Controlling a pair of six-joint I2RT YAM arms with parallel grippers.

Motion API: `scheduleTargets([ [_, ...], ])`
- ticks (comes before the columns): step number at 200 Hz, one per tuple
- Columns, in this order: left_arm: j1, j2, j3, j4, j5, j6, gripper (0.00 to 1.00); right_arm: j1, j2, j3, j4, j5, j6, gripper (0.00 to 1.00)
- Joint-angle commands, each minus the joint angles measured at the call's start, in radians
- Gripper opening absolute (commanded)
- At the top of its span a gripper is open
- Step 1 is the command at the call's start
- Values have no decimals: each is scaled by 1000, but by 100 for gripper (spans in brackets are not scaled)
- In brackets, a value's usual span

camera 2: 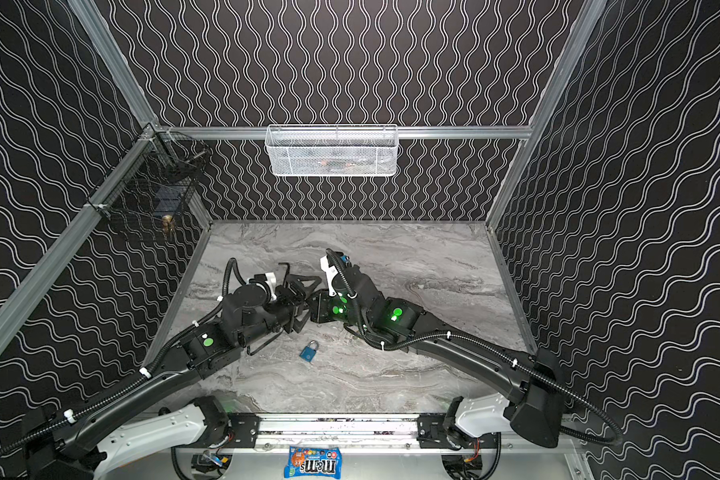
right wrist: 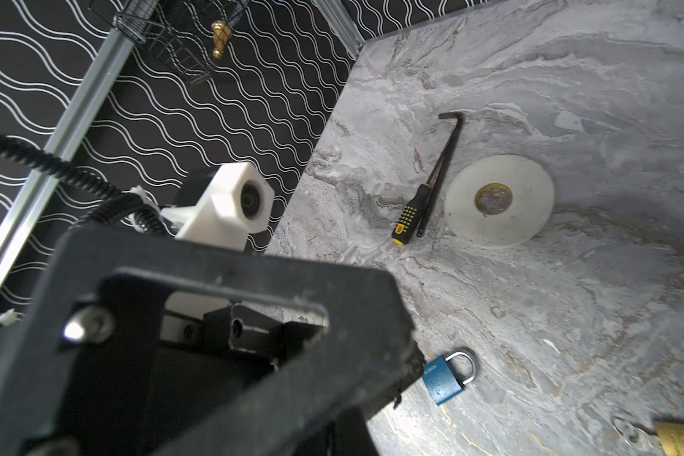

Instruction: Unlock with the key

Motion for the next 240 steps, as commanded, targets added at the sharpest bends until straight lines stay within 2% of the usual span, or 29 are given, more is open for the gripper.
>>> scheduleTargets([
  [1,-2,-21,-7,43,-51,-27,99,5,-13,-12,44,-4,1,0],
  [36,-1,-48,-17,25,-86,-28,98,7,-39,-26,31,7,-7,0],
  [103,-1,-58,-22,29,-103,-27,82,8,-61,-47,27,29,-7,0],
  [240,-1,-64,-34,4,-120,-52,32,10,-104,-98,77,15,-36,0],
])
